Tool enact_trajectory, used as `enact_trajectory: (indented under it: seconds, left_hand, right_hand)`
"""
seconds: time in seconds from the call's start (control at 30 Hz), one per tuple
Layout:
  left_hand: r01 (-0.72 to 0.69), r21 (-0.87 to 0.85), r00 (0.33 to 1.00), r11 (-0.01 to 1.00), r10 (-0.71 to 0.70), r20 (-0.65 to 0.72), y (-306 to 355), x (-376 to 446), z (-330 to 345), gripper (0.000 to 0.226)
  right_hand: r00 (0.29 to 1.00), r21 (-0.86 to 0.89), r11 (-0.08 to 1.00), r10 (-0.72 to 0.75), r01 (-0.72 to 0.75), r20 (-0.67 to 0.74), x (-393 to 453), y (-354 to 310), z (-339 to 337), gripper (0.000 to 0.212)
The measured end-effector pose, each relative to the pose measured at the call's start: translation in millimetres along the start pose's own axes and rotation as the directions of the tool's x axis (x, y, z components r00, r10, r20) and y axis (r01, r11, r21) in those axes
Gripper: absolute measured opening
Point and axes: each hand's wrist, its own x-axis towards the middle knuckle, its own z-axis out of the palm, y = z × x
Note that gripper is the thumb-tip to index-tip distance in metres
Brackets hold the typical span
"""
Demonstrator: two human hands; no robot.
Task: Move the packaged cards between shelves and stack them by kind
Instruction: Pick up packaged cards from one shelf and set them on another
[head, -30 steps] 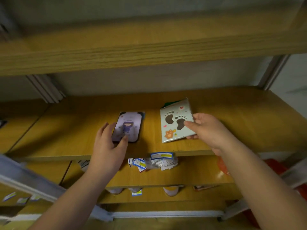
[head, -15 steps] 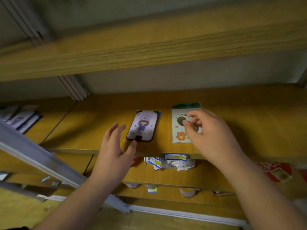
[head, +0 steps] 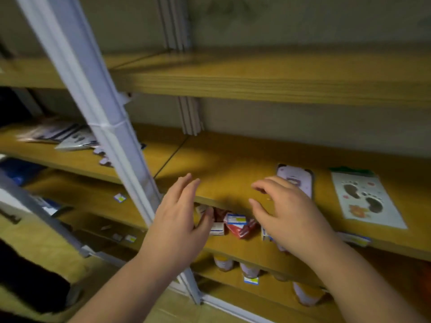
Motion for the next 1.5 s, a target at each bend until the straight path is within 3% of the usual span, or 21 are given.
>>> enact_trajectory:
  seconds: [0.27, 0.4, 0.6, 0.87, 1.23, 1.5]
  left_hand:
    - [-0.049, -0.009, 0.997, 0.999, 0.049, -0.058, -136.3, -55.1, -99.4, 0.054]
    - [0.087, -0.004, 0.982, 0.996, -0.087, -0.168, -217.2, -67.7, -138.0, 0.061]
    - [0.159, -0.016, 0.972, 0.987, -0.16, -0.17, -300.5, -72.5, -186.4, 0.064]
    - [0.19, -0.05, 0.965, 0.981, -0.196, -0.172, -363.1, -46.5, -190.6, 0.064]
    - [0.221, 0.042, 0.963, 0.974, -0.211, -0.169, -450.5, 52.5, -208.0, 0.062]
    - [0.21, -0.024, 0.969, 0.977, -0.211, -0.132, -512.6, 99.7, -202.6, 0.062]
  right_hand:
    - [0.985, 0.127, 0.984, -0.136, 0.122, 0.102, 24.3, -149.3, 88.6, 0.032]
    - [0.978, 0.111, 0.98, -0.179, 0.166, 0.111, 44.9, -216.3, 139.6, 0.035]
    - [0.975, 0.092, 0.983, -0.169, 0.157, 0.144, 69.5, -288.7, 193.4, 0.037]
    - [0.964, 0.101, 0.98, -0.189, 0.173, 0.184, 117.0, -319.3, 242.7, 0.041]
    - [0.972, 0.208, 0.96, -0.213, 0.19, 0.097, 253.8, -343.6, 326.2, 0.037]
    - [0.977, 0.215, 0.965, -0.176, 0.148, 0.119, 313.5, -368.3, 369.9, 0.037]
